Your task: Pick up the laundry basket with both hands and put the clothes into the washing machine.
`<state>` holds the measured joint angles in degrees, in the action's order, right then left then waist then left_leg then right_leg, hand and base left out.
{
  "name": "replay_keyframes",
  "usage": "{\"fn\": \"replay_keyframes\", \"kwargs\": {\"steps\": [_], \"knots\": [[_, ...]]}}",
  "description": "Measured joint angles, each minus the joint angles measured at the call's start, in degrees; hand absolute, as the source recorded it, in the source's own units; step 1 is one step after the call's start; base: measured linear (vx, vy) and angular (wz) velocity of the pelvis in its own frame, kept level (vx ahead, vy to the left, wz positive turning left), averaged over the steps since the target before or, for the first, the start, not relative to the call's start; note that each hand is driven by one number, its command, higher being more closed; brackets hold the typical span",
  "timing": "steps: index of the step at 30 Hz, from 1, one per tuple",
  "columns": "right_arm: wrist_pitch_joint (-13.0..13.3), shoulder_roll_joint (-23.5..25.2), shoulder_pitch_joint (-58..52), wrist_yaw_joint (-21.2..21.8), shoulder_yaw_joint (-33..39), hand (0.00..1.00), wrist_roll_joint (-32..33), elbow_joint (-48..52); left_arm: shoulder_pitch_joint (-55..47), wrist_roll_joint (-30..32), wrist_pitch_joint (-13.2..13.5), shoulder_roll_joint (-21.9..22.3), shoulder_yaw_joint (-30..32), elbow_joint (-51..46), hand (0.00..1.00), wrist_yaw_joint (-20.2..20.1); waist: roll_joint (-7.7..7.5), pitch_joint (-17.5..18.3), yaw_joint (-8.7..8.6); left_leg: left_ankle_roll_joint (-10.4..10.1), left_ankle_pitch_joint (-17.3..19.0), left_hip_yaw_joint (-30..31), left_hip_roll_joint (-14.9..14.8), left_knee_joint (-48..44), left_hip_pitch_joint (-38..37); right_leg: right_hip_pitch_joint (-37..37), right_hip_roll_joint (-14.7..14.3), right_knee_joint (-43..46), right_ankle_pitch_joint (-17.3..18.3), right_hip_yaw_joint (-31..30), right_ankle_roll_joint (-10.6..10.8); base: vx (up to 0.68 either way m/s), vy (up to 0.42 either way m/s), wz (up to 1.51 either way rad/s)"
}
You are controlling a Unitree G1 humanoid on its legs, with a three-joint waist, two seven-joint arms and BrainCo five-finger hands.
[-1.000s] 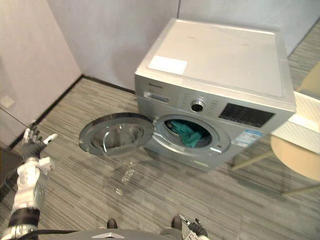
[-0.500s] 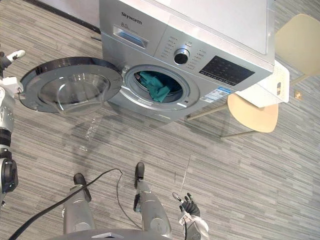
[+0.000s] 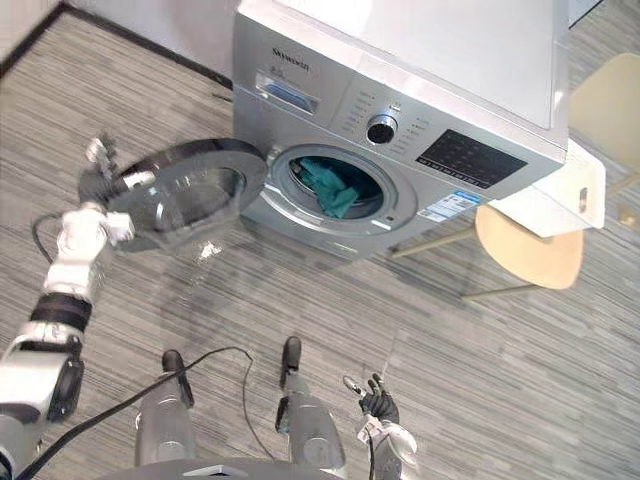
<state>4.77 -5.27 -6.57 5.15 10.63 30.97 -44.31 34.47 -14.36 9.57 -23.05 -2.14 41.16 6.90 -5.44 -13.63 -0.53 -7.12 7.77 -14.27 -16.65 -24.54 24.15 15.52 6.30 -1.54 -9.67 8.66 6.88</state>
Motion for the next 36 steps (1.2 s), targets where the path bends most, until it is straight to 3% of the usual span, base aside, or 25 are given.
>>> {"fn": "replay_keyframes", "kwargs": {"steps": [5, 7, 10, 13, 17, 20, 23, 26, 31, 36], "knots": [[-0.86, 0.01, 0.07, 0.29, 3.64, 0.00, -2.38, -6.27, -14.50, -0.09, -4.96, 2.16, -12.88, -2.51, 0.00, -4.92, 0.83, 1.37, -0.87, 1.14, 0.22, -0.63, 3.76, 1.94, -2.38, -0.34, 3.46, 2.86, 2.38, 0.07, 0.73, -0.04, 0.051, 0.15], [-1.32, 0.07, -0.15, 0.43, 4.27, 0.00, -3.78, -8.96, -21.10, -1.88, -5.65, 4.45, -18.13, -8.16, 0.00, -7.35, 0.95, 2.61, -1.36, 1.32, 0.32, -0.64, 5.13, 2.86, -3.32, -0.97, 4.59, 2.86, 2.88, 0.13, 1.36, 0.02, 0.057, 0.16], [-1.49, 0.26, -1.20, 0.72, 5.15, 0.00, -4.40, -10.88, -26.72, -8.44, -6.84, 6.72, -29.39, -20.65, 0.00, -11.18, 2.49, 5.01, -2.50, 1.58, 0.02, 0.68, 7.22, 4.92, -5.71, -3.75, 6.11, 2.73, 3.90, 1.77, 1.61, 0.05, 0.030, 0.29], [-1.51, 0.12, -2.13, 0.64, 6.38, 0.00, -4.39, -12.61, -26.16, -14.85, -6.69, 9.75, -37.34, -30.58, 0.00, -13.57, 4.59, 7.84, -2.99, 1.98, -1.53, 1.82, 9.02, 8.25, -8.80, -6.73, 7.27, 2.45, 4.60, 3.74, 1.78, 0.11, 0.015, 0.33], [-1.42, 0.01, -1.77, 0.45, 6.32, 0.00, -4.39, -13.42, -18.58, -20.62, -6.39, 14.97, -44.12, -34.23, 0.00, -13.54, 6.17, 9.22, -3.22, 1.96, -2.75, 1.38, 9.71, 11.60, -12.97, -9.37, 7.48, 1.81, 4.84, 4.14, 1.85, 0.08, -0.021, 0.01], [-1.23, -0.24, -1.33, -0.32, 6.25, 0.00, -4.39, -13.53, -14.19, -23.85, -5.31, 18.68, -46.58, -37.72, 0.00, -13.45, 6.08, 9.52, -3.91, 1.82, -3.03, -1.33, 9.64, 13.75, -15.95, -9.48, 7.31, 1.80, 4.85, 1.63, 1.84, 0.02, -0.013, -0.38], [-1.18, -1.34, -1.39, -0.47, 5.26, 0.00, -4.39, -14.70, -12.95, -24.90, -4.13, 19.64, -47.34, -39.66, 0.00, -13.46, 5.99, 10.39, -5.15, 1.63, -2.85, -4.45, 9.61, 15.21, -18.95, -9.49, 7.18, 1.80, 4.88, -1.32, 1.80, 0.01, 0.003, -0.52], [-1.21, -1.82, -2.68, -0.63, 5.34, 0.00, -4.40, -15.19, -13.07, -24.93, -3.94, 18.86, -47.49, -39.41, 0.00, -13.41, 5.69, 11.13, -6.28, 1.37, -2.65, -5.98, 9.66, 15.96, -21.38, -11.06, 7.00, 0.53, 4.77, -2.25, 0.85, 0.00, -0.004, -0.29], [-1.32, -2.11, -4.94, -0.64, 9.23, 0.00, -4.43, -16.66, -14.12, -24.80, -3.94, 17.09, -46.72, -37.60, 0.00, -13.36, 5.41, 11.97, -6.43, 0.97, -2.63, -6.07, 9.99, 17.83, -23.76, -13.64, 6.86, -1.77, 4.26, -1.60, -1.36, -0.04, -0.007, -0.01], [-2.53, -1.96, -6.59, -0.80, 14.43, 0.00, -4.42, -18.62, -15.59, -24.79, -4.24, 16.61, -45.51, -35.35, 0.00, -13.33, 5.22, 13.11, -6.69, 0.62, -5.39, -4.37, 11.06, 23.12, -25.75, -14.67, 6.89, -2.21, 5.04, 0.76, -3.36, 0.00, -0.019, 0.16]]}}
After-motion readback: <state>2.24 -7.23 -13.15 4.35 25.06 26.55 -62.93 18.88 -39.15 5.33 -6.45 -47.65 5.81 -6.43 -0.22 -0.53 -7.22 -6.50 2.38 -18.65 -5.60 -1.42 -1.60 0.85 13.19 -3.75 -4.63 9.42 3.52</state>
